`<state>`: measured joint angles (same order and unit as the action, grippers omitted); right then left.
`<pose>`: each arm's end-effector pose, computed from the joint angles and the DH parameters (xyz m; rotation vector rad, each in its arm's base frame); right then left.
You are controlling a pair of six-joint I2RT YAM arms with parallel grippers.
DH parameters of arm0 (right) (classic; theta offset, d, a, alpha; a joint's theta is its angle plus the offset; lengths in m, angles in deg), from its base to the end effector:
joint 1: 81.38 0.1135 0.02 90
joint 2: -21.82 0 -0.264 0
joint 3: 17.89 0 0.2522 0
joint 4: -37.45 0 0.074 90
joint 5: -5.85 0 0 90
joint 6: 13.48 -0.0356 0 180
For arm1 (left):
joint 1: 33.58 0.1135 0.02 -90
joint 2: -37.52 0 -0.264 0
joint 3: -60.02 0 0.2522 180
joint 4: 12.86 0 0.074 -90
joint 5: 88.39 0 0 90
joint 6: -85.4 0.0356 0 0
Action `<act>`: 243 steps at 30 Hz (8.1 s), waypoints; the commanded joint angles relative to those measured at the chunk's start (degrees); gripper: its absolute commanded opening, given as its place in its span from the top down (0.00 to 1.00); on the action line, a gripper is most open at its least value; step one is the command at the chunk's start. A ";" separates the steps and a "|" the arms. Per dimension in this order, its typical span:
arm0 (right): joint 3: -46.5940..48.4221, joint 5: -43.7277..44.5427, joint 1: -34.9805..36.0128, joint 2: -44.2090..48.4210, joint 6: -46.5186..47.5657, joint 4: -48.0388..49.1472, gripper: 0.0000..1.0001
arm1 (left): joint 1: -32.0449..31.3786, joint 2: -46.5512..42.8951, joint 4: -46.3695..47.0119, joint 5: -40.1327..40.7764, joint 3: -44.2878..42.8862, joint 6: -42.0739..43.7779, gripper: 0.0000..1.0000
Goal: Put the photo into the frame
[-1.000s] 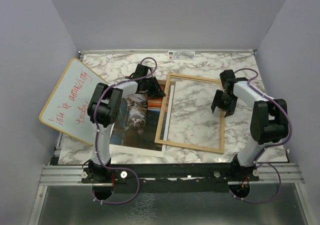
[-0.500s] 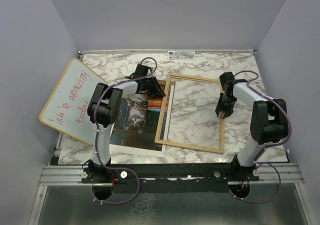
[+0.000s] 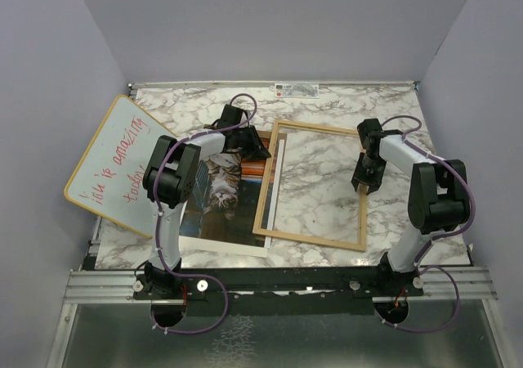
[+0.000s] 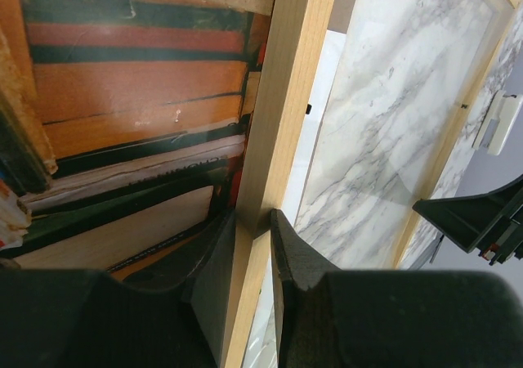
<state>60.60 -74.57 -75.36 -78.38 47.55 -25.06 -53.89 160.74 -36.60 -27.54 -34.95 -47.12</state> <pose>0.3109 0.0268 0.1715 0.6071 2.9269 -0.1935 0.4174 -0.1730 0.1322 -0.2761 2.6325 -1.0583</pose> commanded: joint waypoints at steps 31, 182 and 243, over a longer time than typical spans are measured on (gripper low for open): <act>-11.95 -8.31 0.13 11.17 -4.84 -10.05 0.44 | 1.33 5.80 -10.38 11.23 1.67 5.50 0.72; 16.61 -10.09 -14.72 -13.73 -2.63 17.29 0.29 | -10.45 9.66 -9.88 -7.28 -13.22 12.42 0.55; -18.43 -19.07 50.19 12.53 -45.27 32.03 0.36 | -4.99 -42.58 -16.30 28.40 37.06 8.83 0.62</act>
<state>44.22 -103.14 -30.22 -68.04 13.58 6.70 -58.46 119.56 -53.76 -3.06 -1.25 -35.66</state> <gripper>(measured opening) 0.631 0.388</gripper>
